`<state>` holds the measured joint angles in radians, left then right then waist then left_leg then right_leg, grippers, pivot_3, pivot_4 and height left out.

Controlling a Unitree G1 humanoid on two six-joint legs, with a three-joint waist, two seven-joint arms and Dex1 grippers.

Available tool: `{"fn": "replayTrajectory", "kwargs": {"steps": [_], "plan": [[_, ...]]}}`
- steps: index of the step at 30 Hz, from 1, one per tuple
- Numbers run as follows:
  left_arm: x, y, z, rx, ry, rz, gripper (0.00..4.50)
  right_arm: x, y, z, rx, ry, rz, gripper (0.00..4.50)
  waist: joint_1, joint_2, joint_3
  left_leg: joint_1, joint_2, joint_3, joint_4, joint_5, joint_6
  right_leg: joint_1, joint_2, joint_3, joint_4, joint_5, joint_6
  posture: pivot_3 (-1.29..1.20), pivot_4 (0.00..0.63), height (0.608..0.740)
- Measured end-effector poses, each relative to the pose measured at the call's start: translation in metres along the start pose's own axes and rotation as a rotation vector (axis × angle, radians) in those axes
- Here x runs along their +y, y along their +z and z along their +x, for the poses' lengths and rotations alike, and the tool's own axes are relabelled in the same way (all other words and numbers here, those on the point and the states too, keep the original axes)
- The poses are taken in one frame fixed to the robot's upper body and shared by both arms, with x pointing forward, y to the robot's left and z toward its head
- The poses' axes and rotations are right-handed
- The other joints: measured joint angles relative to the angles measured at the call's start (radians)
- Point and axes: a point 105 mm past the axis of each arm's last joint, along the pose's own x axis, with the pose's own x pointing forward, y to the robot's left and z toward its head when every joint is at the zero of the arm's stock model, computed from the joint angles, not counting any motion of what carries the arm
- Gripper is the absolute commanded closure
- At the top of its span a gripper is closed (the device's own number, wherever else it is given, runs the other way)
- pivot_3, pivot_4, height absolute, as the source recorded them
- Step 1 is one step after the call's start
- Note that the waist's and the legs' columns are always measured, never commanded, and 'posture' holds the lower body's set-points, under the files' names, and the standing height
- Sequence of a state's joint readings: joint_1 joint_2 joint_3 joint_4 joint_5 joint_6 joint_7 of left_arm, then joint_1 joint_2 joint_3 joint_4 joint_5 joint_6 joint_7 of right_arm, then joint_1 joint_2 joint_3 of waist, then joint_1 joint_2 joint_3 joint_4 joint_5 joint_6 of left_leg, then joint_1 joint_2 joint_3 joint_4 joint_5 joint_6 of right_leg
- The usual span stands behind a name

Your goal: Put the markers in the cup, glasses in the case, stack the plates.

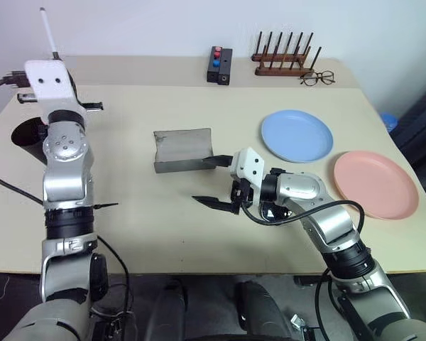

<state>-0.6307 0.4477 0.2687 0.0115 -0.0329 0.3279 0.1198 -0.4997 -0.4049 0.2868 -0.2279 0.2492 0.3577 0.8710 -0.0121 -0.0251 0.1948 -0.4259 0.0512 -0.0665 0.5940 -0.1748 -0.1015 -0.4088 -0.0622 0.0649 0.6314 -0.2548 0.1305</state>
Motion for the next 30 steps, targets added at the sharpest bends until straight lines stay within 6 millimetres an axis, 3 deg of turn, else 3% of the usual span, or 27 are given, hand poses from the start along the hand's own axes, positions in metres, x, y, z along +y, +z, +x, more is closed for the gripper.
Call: {"fn": "replayTrajectory", "kwargs": {"steps": [4,13,17,20,24,30], "plan": [[-0.007,-0.008,-0.020,0.102,-0.075,-0.032,4.48,-0.001,-0.004,0.000,0.006,0.005,0.008,0.00,-0.004,0.000,0.000,0.000,0.000,0.000,0.001,0.000,0.000,0.000,0.000,0.000,0.000,0.000,0.000,0.00,0.150,0.738],[-0.033,-0.080,-0.082,0.762,-0.096,-0.201,4.48,-0.002,-0.002,0.000,0.001,0.031,-0.007,0.00,-0.006,0.000,0.000,0.000,0.000,-0.001,0.002,0.000,0.000,0.000,0.000,0.000,0.000,0.000,0.000,0.00,0.150,0.738],[-0.041,-0.089,-0.097,0.924,-0.111,-0.201,4.48,-0.002,-0.003,0.000,0.000,0.033,-0.005,0.00,-0.009,0.000,0.000,0.000,0.000,-0.001,0.002,0.000,0.000,0.000,0.001,0.000,0.001,0.000,0.000,0.00,0.150,0.738],[-0.044,-0.091,-0.102,0.979,-0.108,-0.215,3.28,-0.002,-0.004,0.001,0.001,0.033,-0.002,0.00,-0.009,0.000,0.000,0.000,0.000,-0.001,0.002,0.000,0.000,0.000,0.001,0.000,0.000,0.000,0.000,0.00,0.150,0.738],[-0.044,-0.092,-0.103,0.999,-0.099,-0.214,1.35,-0.002,-0.003,0.001,-0.001,0.030,-0.001,0.00,-0.009,0.000,0.000,0.000,0.000,-0.001,0.002,0.000,0.000,0.000,0.001,0.000,0.001,0.000,0.000,0.00,0.150,0.738],[-0.043,-0.091,-0.091,0.993,-0.095,-0.198,1.35,-0.003,-0.003,0.001,-0.002,0.025,-0.001,0.00,-0.008,0.000,0.000,0.000,0.000,-0.001,0.002,0.000,0.000,0.000,0.000,0.000,0.000,0.000,0.000,0.00,0.150,0.738]]}}
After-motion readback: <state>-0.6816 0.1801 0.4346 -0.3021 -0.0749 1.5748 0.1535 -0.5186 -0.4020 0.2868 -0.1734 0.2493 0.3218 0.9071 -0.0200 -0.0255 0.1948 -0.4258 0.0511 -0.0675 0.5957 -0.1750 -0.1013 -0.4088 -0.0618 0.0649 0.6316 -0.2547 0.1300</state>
